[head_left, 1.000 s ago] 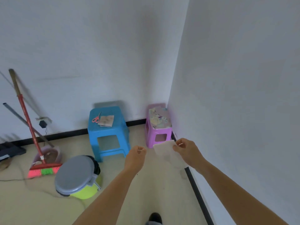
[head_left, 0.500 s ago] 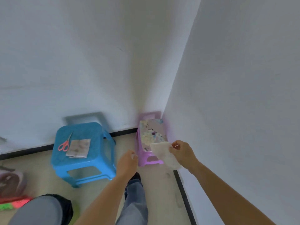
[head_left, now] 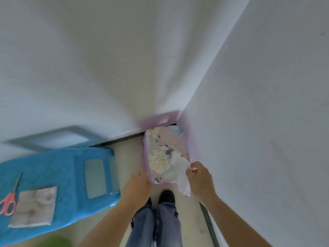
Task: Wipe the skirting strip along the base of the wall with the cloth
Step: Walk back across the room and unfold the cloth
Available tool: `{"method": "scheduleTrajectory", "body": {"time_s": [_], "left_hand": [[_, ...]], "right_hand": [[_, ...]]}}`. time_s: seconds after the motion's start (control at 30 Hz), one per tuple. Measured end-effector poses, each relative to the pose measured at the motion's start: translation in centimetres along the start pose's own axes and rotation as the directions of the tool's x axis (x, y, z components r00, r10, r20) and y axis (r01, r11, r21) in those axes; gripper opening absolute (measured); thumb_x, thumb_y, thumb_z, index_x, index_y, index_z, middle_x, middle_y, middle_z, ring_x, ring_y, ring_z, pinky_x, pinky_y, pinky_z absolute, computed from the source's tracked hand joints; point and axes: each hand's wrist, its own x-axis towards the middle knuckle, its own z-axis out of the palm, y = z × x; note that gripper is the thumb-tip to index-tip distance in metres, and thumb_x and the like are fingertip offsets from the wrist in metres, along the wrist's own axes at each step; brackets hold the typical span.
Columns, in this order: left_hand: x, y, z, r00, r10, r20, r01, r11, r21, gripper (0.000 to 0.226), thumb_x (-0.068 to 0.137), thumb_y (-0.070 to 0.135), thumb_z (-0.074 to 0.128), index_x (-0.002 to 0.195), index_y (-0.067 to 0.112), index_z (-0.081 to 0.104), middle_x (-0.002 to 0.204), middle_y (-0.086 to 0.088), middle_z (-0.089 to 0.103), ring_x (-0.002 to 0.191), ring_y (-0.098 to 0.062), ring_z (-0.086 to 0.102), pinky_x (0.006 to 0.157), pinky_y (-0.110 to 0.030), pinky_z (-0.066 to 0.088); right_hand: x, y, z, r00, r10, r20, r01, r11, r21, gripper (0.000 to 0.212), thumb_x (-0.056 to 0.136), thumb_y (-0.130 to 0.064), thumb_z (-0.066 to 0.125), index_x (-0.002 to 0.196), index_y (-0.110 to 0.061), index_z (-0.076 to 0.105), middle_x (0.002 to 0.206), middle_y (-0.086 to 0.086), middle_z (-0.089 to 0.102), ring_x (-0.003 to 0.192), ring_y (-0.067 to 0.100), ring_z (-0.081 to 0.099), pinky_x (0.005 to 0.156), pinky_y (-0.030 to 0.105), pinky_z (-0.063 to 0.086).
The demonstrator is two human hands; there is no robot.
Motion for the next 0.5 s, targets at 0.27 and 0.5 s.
{"method": "scheduleTrajectory", "body": {"time_s": [0.27,0.5], "left_hand": [[10.9,-2.6,7.0,0.994,0.022,0.111,-0.044,0.979,0.199,0.059,0.103,0.032,0.029,0.154,0.013,0.007,0.161,0.000,0.003,0.147,-0.016,0.010,0.116,-0.031,0.022],[16.9,-2.5,11.5,0.968,0.112,0.224,-0.190,0.911,0.367,0.067,0.103,0.034,0.024,0.151,0.008,-0.015,0.156,-0.004,-0.027,0.145,-0.017,-0.019,0.120,-0.031,0.002]], "right_hand": [[11.0,2.7,7.1,0.997,0.033,0.066,-0.043,0.989,0.144,0.004,0.094,-0.015,0.050,0.097,-0.015,0.053,0.090,0.002,0.065,0.080,0.023,0.063,0.069,0.031,0.051],[17.7,8.2,8.3,0.984,0.154,0.088,-0.156,0.988,0.017,0.033,0.094,-0.014,0.049,0.126,-0.016,0.052,0.116,-0.002,0.062,0.093,0.014,0.054,0.080,0.025,0.041]]}}
